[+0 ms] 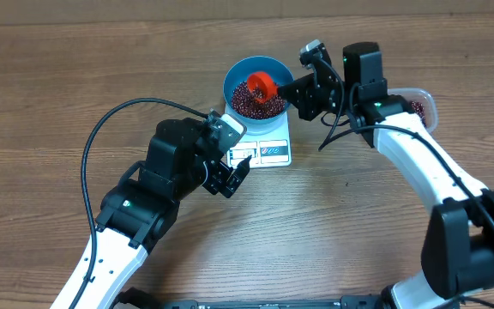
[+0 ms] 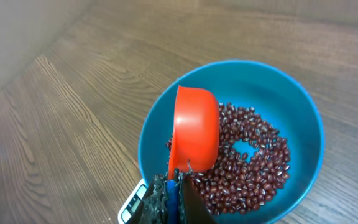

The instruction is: Scoop item into bowl and weigh 150g on scale

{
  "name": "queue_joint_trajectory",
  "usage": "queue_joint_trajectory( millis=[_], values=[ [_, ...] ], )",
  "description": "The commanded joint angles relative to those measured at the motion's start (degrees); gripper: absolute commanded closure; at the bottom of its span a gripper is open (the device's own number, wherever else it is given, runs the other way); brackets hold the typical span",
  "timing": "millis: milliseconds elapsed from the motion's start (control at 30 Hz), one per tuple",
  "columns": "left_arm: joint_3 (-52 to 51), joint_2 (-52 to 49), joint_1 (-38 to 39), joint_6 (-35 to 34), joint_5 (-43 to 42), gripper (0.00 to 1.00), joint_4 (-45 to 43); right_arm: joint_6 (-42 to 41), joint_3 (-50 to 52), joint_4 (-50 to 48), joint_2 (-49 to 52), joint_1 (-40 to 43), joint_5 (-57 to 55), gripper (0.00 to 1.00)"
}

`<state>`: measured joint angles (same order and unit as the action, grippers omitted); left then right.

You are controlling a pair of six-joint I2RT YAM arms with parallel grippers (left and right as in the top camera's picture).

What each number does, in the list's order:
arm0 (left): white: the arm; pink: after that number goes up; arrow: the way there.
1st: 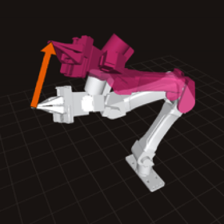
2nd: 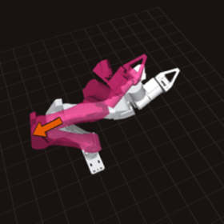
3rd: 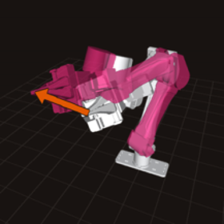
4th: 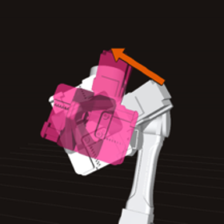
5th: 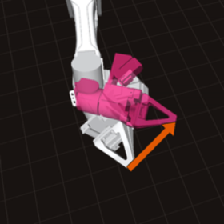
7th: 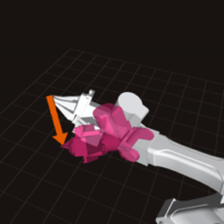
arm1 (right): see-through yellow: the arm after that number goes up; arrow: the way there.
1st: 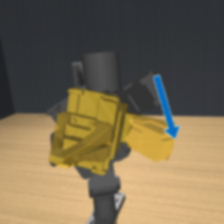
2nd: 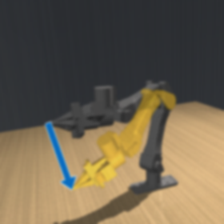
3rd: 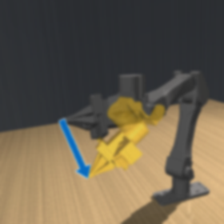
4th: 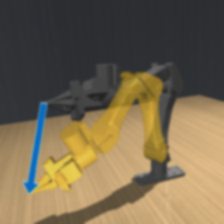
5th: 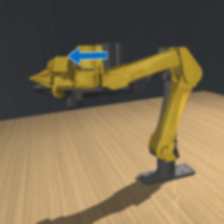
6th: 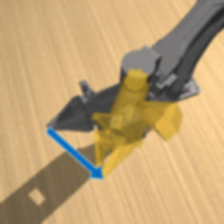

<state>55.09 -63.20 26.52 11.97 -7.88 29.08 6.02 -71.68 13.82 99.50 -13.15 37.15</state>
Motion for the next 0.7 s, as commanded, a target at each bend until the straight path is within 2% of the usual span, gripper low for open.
queue_joint_trajectory(
  millis=[0, 167, 467, 667],
  values=[
    [-0.09, 0.20, -0.26, -0.83, 0.44, 0.00, -0.13, -0.28, -0.83, 0.81, -4.17, 2.23, 0.48, 0.96],
    [-0.09, 0.20, -0.26, -0.83, 0.44, 0.00, -0.13, -4.63, -0.83, 2.73, -6.36, 7.08, 2.54, 0.96],
    [-0.09, 0.20, -0.26, -0.83, 0.44, 0.00, -0.13, -4.76, -0.83, 6.56, -7.52, 17.77, 12.57, 0.96],
    [-0.09, 0.20, -0.26, -0.83, 0.44, 0.00, -0.13, -4.76, -0.83, 6.97, -7.52, 19.02, 15.47, 0.96]
  ],
)
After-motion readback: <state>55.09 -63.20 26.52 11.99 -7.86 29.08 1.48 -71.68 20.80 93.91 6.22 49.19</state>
